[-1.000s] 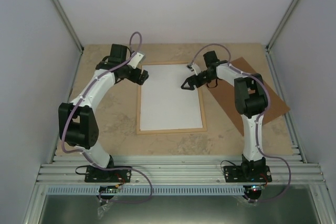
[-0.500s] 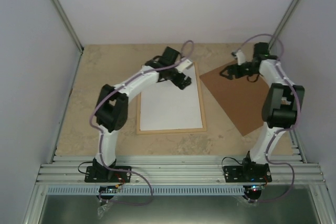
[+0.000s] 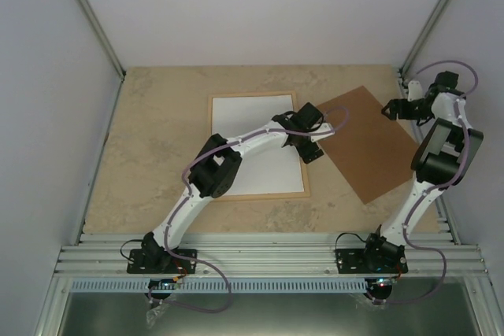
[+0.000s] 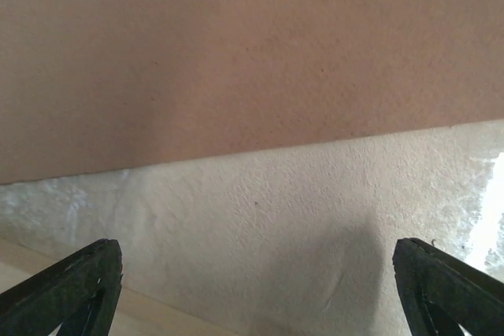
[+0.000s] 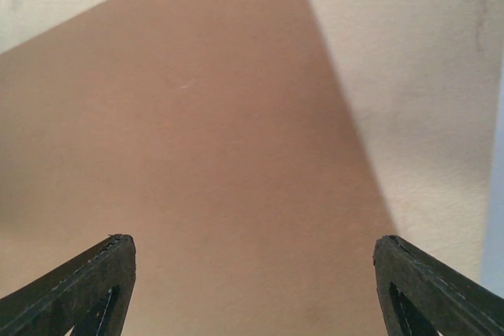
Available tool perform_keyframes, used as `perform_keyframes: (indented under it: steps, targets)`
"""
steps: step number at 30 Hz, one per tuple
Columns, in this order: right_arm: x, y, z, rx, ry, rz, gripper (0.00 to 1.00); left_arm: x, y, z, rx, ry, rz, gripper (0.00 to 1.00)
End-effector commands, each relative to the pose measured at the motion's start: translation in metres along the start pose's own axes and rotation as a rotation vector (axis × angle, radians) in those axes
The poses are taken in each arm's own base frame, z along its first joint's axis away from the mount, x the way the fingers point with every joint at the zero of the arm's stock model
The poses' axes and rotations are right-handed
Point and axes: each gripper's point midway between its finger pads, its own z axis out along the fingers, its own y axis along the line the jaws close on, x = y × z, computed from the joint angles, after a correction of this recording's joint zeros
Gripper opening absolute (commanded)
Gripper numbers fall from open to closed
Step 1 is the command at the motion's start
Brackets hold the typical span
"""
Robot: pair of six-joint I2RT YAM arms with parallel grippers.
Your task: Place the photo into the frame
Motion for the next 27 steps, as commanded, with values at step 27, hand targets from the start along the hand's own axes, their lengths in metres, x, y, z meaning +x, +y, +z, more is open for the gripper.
perform_keyframes:
  steps: [27]
  targets:
    - [0.096,0.010,0.071,-0.134,0.279,0.167,0.81,0.114,0.078,-0.045,-0.149,0.198,-0.244,0.94]
